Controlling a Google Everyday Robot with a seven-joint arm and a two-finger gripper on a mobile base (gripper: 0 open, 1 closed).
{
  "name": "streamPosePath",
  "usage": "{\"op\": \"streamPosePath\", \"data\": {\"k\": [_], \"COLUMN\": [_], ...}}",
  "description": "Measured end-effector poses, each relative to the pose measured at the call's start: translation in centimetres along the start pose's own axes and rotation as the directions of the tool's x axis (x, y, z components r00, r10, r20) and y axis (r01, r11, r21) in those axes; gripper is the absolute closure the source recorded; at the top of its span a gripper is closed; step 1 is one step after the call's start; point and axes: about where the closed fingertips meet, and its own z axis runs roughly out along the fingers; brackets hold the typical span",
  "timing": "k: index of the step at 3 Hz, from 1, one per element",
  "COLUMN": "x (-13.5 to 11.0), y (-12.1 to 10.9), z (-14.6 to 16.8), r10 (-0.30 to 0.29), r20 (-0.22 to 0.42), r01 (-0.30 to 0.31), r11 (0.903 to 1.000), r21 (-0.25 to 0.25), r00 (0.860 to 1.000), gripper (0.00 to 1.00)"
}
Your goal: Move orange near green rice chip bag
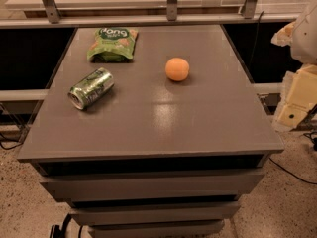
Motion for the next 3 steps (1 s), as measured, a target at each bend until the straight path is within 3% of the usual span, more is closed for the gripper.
{"op": "streamPosePath", "data": {"k": [2, 3], "x": [-0.5, -3.3], "y": [-0.5, -2.9], "z": [-0.2, -0.5], "r10": [0.007, 0.006], "r20": [0.019, 0.11], "r01": [-0.007, -0.014], "r11": [0.9999, 0.9978], "r21": [0.013, 0.064], "r00": [1.0, 0.994], "gripper": [0.0, 0.0]}}
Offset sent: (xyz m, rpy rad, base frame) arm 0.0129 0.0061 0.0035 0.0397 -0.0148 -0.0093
